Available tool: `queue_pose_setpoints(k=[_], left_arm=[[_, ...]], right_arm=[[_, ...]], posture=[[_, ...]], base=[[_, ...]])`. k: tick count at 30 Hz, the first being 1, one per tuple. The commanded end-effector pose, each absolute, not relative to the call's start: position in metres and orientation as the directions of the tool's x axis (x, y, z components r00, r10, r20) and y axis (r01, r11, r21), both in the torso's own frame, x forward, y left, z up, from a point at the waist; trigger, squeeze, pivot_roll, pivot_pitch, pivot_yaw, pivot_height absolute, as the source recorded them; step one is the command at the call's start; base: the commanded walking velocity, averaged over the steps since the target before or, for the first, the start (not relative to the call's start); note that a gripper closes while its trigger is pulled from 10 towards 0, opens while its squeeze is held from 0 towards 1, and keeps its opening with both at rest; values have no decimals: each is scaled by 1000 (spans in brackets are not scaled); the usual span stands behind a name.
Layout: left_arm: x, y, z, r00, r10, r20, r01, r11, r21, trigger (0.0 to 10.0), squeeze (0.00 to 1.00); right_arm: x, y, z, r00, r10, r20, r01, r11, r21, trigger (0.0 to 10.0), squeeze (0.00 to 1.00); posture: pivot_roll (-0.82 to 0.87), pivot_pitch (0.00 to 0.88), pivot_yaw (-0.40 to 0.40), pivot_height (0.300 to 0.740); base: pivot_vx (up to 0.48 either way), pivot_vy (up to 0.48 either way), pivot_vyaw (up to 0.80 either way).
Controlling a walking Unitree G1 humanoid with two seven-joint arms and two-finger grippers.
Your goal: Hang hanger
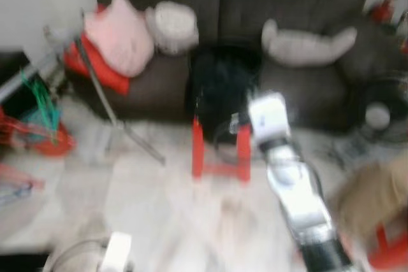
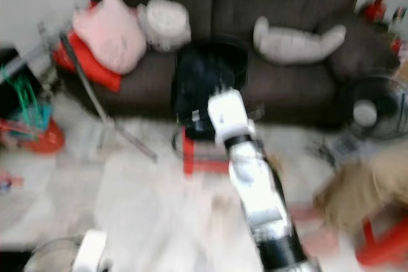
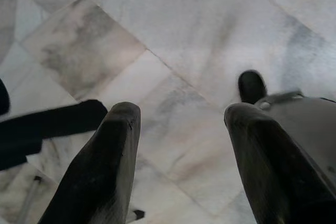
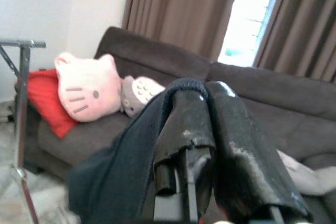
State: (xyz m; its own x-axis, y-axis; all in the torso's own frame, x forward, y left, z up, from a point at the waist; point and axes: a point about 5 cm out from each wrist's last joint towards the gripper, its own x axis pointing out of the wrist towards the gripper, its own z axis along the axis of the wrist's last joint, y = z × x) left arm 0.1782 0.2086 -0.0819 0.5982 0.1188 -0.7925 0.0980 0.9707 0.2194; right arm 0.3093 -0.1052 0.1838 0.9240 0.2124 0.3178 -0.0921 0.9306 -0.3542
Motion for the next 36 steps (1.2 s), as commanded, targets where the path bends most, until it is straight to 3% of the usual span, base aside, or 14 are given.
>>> queue_pose_setpoints(k=[1,13,19,22,23,26,30,34,36], left_arm=[[176,214,-82,585,135,-800,88,970,228,10000,0],[176,213,-83,586,133,-799,97,968,232,10000,0],[175,217,-82,593,165,-788,71,964,255,10000,0],[172,224,-81,591,192,-783,3,971,240,10000,0],[172,227,-81,600,194,-776,-17,973,230,10000,0],[179,231,-75,646,203,-736,-68,976,209,10000,0],[187,233,-69,687,202,-698,-74,975,209,10000,0],[209,239,-48,800,195,-567,-92,974,206,10000,0],[213,240,-45,817,192,-544,-93,974,205,10000,0]], right_arm=[[309,-100,193,907,226,355,-97,933,-346,10000,0],[311,-106,184,924,213,317,-100,937,-335,10000,0],[319,-124,158,980,104,170,-56,963,-265,10000,0],[321,-142,127,999,3,32,1,992,-125,10000,0],[320,-153,104,996,-56,-64,55,998,-16,10000,0],[312,-168,73,974,-110,-199,133,985,107,10000,0],[308,-173,63,961,-139,-241,173,976,129,10000,0],[307,-175,67,966,-148,-210,177,976,124,10000,0],[308,-175,69,968,-149,-202,176,977,119,10000,0]], posture=[[-73,0,58,740],[-74,0,60,740],[-75,0,69,740],[-65,0,63,740],[-56,0,61,740],[-42,0,63,740],[-46,0,70,740],[-46,0,79,740],[-45,0,80,740]], base=[[-337,0,0],[-83,0,0],[0,0,0],[0,0,0],[0,0,0],[0,0,0],[0,0,0],[0,0,0],[0,0,0]])
